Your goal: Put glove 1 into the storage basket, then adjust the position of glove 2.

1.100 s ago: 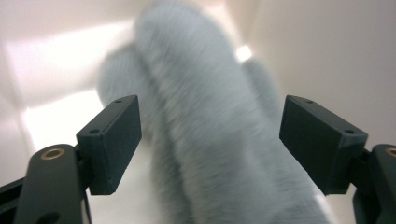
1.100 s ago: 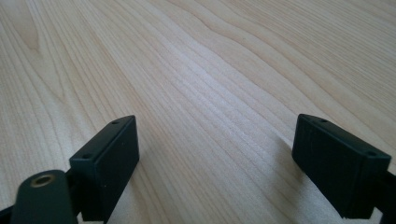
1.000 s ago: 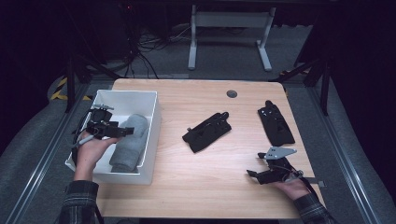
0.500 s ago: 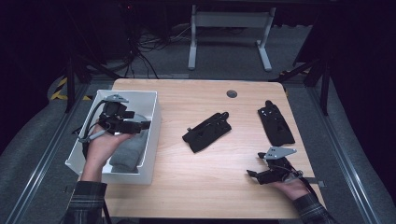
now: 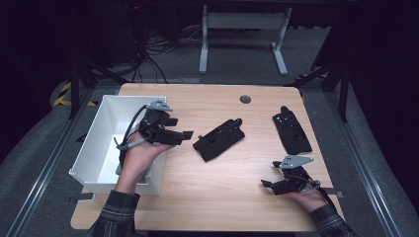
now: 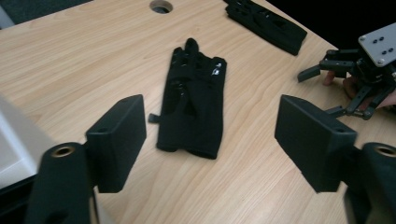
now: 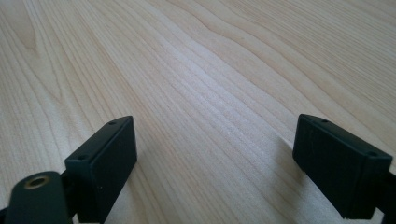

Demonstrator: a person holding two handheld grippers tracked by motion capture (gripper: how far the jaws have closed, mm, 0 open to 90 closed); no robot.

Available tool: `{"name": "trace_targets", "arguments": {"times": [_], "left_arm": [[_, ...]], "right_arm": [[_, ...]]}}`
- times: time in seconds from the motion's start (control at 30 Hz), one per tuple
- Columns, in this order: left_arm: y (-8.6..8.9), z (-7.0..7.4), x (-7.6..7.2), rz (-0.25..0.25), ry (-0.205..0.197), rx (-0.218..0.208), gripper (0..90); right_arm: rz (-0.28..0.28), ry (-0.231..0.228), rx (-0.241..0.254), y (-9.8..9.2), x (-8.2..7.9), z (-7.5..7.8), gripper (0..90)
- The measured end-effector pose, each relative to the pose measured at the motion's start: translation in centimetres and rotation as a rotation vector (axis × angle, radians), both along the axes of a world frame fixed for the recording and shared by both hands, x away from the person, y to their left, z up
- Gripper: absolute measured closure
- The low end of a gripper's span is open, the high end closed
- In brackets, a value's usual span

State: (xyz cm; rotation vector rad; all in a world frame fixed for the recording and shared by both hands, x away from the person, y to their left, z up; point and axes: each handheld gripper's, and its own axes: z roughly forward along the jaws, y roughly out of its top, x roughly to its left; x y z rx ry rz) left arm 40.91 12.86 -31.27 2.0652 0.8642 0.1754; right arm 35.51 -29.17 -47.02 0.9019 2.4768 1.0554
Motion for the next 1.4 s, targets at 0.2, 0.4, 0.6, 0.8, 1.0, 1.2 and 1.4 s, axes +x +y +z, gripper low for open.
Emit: {"name": "trace_targets", "arguments": {"times": [0.2, 0.4, 0.6, 0.8, 1.0, 1.2, 1.4], "left_arm": [[-2.7, -0.9, -0.1, -0.032, 0.012, -0.002, 43.2], [-5.4, -2.4, -0.2, -0.049, 0.041, 0.008, 65.6], [-7.8, -4.7, -0.1, -0.059, 0.048, 0.066, 90.0], [-9.2, -7.4, 0.7, -0.058, 0.062, 0.108, 90.0], [-9.2, -10.2, 2.0, -0.008, 0.061, 0.141, 90.0], [-8.7, -12.5, 2.9, 0.023, 0.082, 0.162, 90.0], [-8.8, -13.7, 3.3, 0.009, 0.109, 0.184, 90.0]], "right_arm": [[0.000, 0.000, 0.000, 0.0, 0.0, 0.0, 13.8], [0.002, 0.000, 0.000, 0.0, 0.0, 0.0, 13.5], [0.005, 0.000, -0.001, 0.0, 0.0, 0.0, 13.2], [0.007, 0.001, -0.001, 0.0, 0.0, 0.0, 13.1], [0.012, 0.002, -0.001, 0.0, 0.0, 0.0, 13.0], [0.016, 0.003, -0.002, 0.0, 0.1, 0.0, 12.9], [0.019, 0.002, -0.002, 0.0, 0.1, 0.0, 12.9]]}}
